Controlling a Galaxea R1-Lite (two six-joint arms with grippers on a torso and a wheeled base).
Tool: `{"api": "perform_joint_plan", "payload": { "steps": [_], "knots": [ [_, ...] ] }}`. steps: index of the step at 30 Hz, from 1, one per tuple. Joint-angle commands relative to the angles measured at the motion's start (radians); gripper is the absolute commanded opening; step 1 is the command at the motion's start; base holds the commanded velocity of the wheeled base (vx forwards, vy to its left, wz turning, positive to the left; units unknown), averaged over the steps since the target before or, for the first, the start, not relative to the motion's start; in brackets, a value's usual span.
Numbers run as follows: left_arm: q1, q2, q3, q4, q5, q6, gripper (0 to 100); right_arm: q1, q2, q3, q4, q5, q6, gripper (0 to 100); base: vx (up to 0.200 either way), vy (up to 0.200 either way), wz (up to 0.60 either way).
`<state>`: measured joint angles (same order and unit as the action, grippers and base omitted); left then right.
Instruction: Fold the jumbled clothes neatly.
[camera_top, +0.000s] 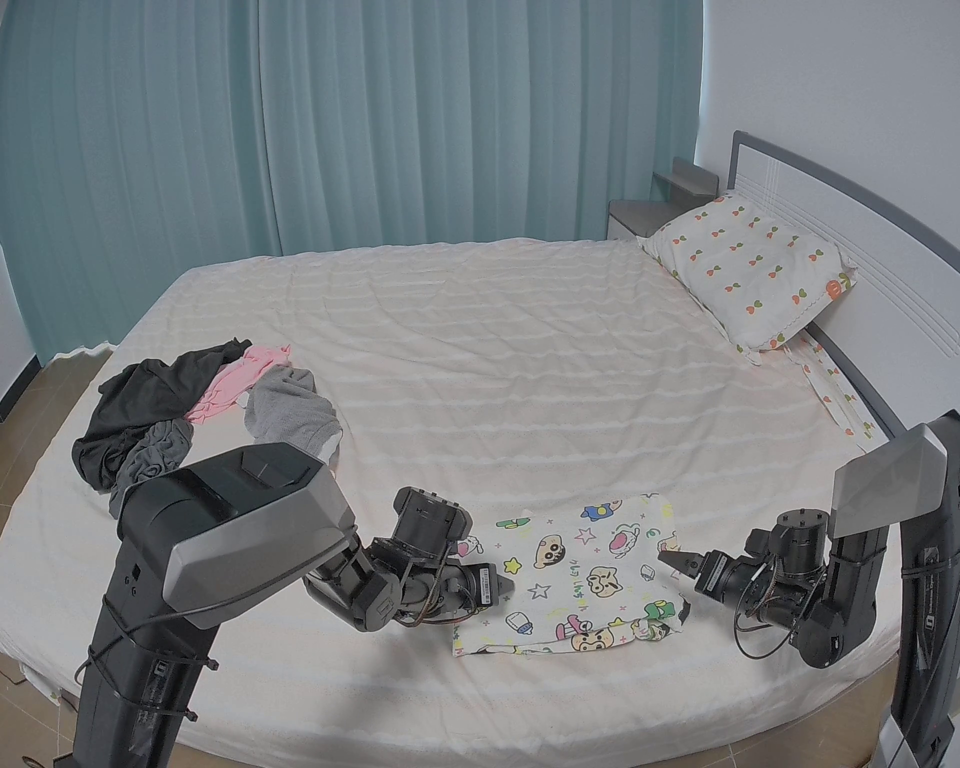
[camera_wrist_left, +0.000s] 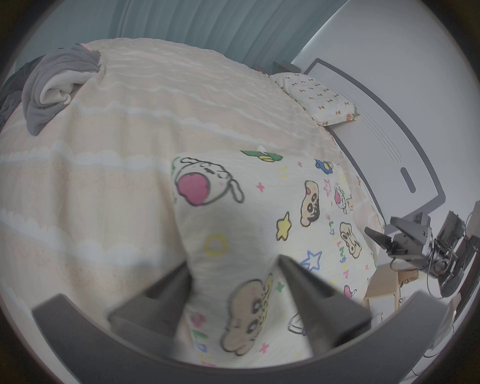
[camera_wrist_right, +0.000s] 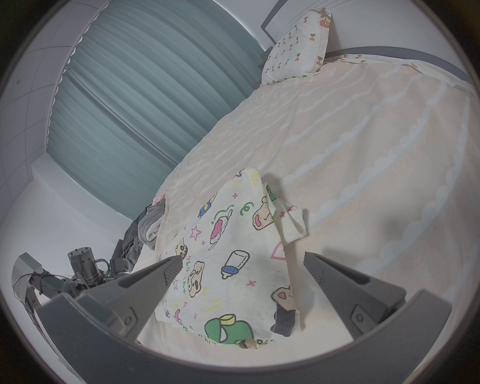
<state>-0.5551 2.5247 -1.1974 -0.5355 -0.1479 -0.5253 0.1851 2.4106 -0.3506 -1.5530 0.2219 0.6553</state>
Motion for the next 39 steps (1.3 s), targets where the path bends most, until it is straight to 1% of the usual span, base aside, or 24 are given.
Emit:
{"api": "perform_joint_plan", "payload": {
  "steps": [1, 9, 12, 16, 19, 22, 23, 25, 26, 28, 30, 31, 36, 39],
  "knots": [
    [0.0, -0.001, -0.008, 0.0, 0.03, -0.002, 0, -0.001, -0.004, -0.001, -0.012, 0.001, 0.0, 100, 0.0, 0.0, 0.0],
    [0.001, -0.033, 0.033, -0.003, 0.083, -0.007, 0, -0.003, -0.002, -0.002, -0.012, -0.001, 0.001, 100, 0.0, 0.0, 0.0],
    [0.014, -0.069, 0.07, -0.006, 0.083, -0.009, 0, -0.013, -0.004, -0.004, -0.012, 0.001, 0.003, 100, 0.0, 0.0, 0.0],
    [0.049, -0.109, 0.101, -0.006, 0.082, -0.009, 0, -0.015, 0.001, -0.002, -0.012, 0.001, 0.003, 100, 0.0, 0.0, 0.0],
    [0.103, -0.142, 0.133, -0.006, 0.08, -0.007, 0, -0.013, 0.001, -0.002, -0.012, 0.001, 0.003, 100, 0.0, 0.0, 0.0],
    [0.138, -0.162, 0.151, -0.007, 0.076, -0.007, 0, -0.013, 0.002, -0.002, -0.012, 0.001, 0.003, 100, 0.0, 0.0, 0.0],
    [0.167, -0.176, 0.165, -0.007, 0.071, -0.007, 0, -0.013, 0.004, -0.002, -0.012, 0.001, 0.003, 100, 0.0, 0.0, 0.0],
    [0.179, -0.182, 0.171, -0.007, 0.07, -0.007, 0, -0.013, 0.004, -0.002, -0.012, 0.001, 0.003, 100, 0.0, 0.0, 0.0],
    [0.221, -0.191, 0.19, -0.021, 0.068, -0.007, 0, -0.012, 0.005, -0.002, -0.012, 0.001, 0.003, 100, 0.0, 0.0, 0.0],
    [0.262, -0.191, 0.205, -0.047, 0.067, -0.005, 0, -0.012, 0.005, -0.002, -0.012, 0.001, 0.003, 100, 0.0, 0.0, 0.0],
    [0.268, -0.191, 0.21, -0.052, 0.067, -0.005, 0, -0.012, 0.005, -0.002, -0.012, 0.001, 0.003, 100, 0.0, 0.0, 0.0],
    [0.336, -0.188, 0.226, -0.072, 0.065, -0.001, 0, -0.01, 0.007, -0.002, -0.012, 0.001, 0.003, 100, 0.0, 0.0, 0.0],
    [0.44, -0.187, 0.231, -0.067, 0.047, -0.001, 0, -0.007, 0.007, -0.001, -0.012, 0.001, 0.003, 100, 0.0, 0.0, 0.0],
    [0.526, -0.185, 0.236, -0.069, 0.028, 0.011, 0, -0.007, 0.008, -0.001, -0.012, 0.002, 0.003, 100, 0.0, 0.0, 0.0]
  ]
}}
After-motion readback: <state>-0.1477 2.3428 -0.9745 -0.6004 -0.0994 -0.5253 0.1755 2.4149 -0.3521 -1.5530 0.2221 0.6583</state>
